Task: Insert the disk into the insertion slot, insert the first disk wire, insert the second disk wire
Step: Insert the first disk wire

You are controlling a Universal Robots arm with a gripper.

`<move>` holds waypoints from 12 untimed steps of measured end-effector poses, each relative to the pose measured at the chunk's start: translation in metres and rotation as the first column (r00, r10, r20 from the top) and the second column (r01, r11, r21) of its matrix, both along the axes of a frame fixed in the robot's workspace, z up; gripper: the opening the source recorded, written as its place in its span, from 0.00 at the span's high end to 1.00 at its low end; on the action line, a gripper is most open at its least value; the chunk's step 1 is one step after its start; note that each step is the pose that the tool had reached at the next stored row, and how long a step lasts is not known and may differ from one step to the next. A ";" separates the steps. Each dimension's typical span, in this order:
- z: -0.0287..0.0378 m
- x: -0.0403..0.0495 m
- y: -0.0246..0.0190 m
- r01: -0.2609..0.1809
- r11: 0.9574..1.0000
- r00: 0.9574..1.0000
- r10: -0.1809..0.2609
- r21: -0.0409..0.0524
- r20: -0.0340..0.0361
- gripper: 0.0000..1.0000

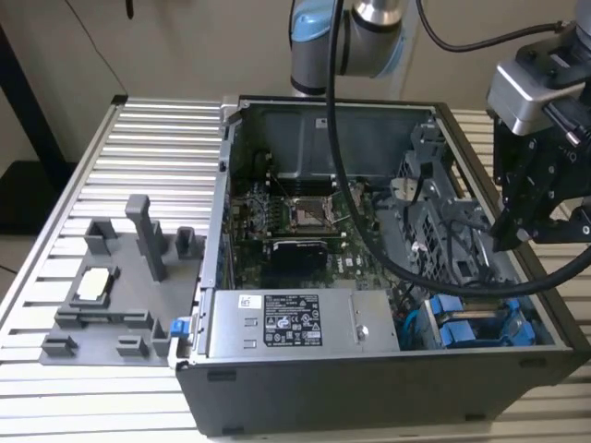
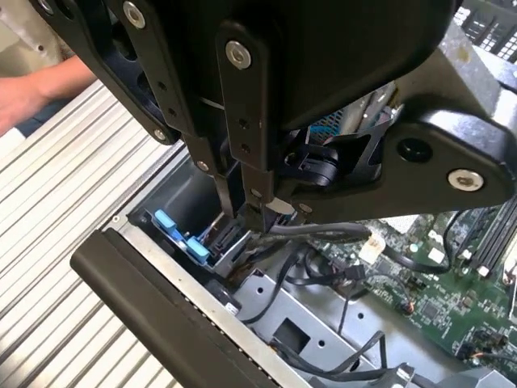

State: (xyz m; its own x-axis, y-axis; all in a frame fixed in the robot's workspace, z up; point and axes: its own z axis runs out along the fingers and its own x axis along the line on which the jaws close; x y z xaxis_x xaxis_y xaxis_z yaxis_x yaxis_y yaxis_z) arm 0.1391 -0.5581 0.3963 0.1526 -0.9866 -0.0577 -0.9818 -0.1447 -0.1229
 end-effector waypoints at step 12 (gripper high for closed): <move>-0.0069 0.0023 -0.0150 0.010 1.000 0.997 -0.009 0.002 -0.077 0.80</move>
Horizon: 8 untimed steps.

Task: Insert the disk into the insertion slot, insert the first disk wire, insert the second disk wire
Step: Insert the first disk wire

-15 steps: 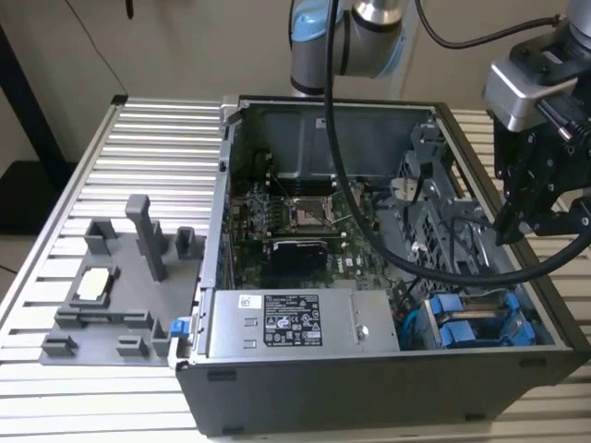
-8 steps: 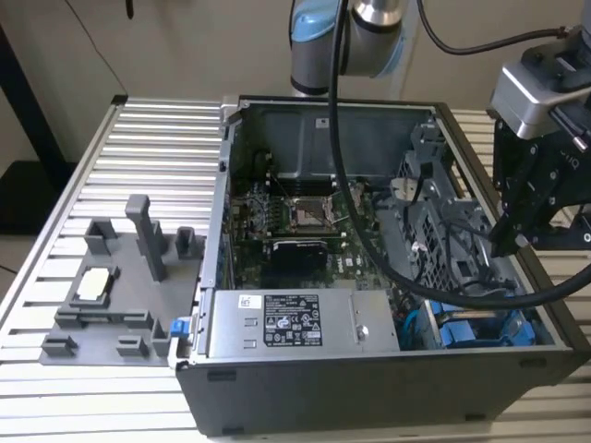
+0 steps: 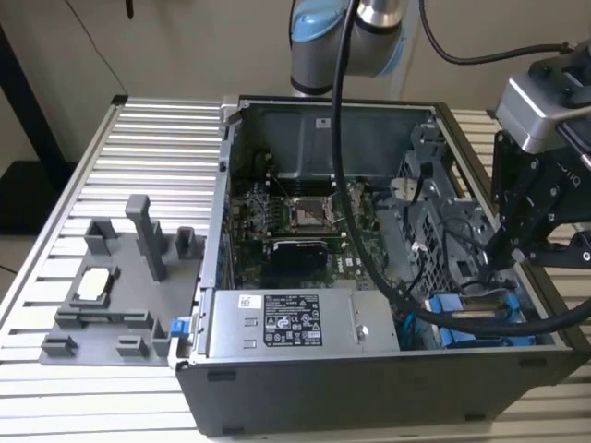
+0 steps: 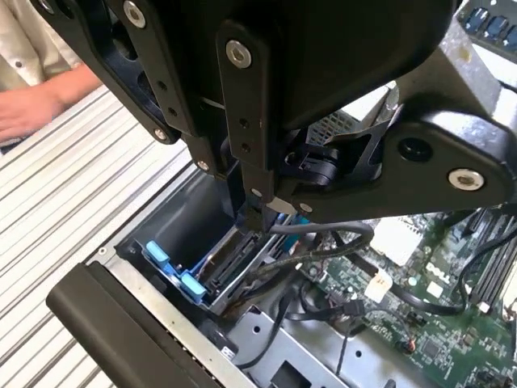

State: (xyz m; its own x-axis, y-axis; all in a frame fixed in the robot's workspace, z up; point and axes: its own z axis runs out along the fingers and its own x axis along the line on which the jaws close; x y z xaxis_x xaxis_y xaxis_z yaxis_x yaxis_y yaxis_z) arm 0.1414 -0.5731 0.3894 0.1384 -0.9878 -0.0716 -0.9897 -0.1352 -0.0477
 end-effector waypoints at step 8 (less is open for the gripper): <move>-0.0042 0.0001 -0.0027 0.036 0.999 0.999 -0.036 0.033 -0.002 0.80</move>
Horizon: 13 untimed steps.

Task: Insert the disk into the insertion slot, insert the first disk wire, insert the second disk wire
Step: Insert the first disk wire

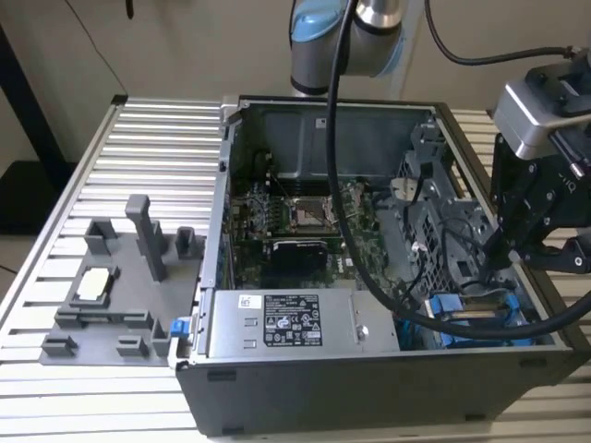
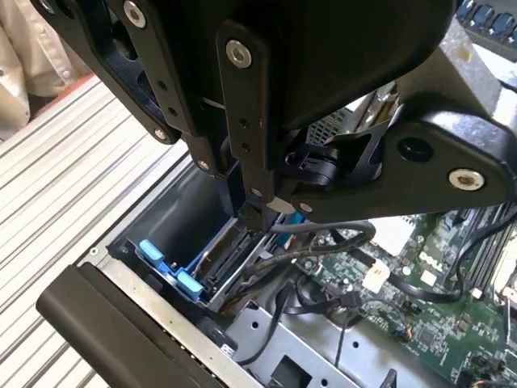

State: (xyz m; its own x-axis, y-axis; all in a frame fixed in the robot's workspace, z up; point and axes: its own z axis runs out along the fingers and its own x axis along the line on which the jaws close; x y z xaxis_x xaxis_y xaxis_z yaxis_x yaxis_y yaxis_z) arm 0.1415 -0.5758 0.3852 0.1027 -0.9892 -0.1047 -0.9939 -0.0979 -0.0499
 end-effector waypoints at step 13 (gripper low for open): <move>-0.0155 0.0054 -0.0088 0.045 0.999 0.998 -0.044 0.008 -0.036 0.80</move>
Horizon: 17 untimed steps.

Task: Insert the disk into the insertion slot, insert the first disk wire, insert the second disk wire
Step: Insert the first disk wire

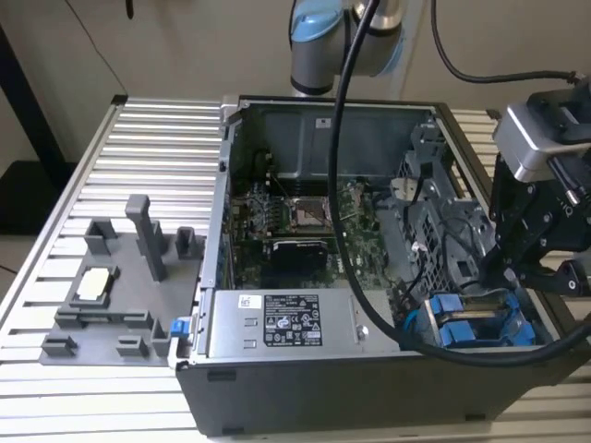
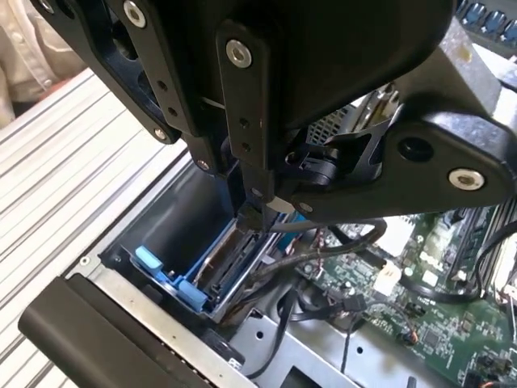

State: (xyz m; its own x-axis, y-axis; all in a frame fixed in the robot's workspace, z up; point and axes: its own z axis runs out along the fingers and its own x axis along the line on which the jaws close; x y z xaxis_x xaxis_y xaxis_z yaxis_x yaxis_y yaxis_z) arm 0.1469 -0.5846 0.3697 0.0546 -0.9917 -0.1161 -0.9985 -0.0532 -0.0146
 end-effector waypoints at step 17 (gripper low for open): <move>-0.0195 0.0104 -0.0002 0.068 0.997 0.998 -0.068 0.039 -0.012 0.80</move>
State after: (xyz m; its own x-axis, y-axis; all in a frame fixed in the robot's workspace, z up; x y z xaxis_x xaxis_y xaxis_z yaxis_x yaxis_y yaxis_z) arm 0.1574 -0.5849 0.3502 -0.0140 -0.9878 -0.1552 -0.9999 0.0149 -0.0051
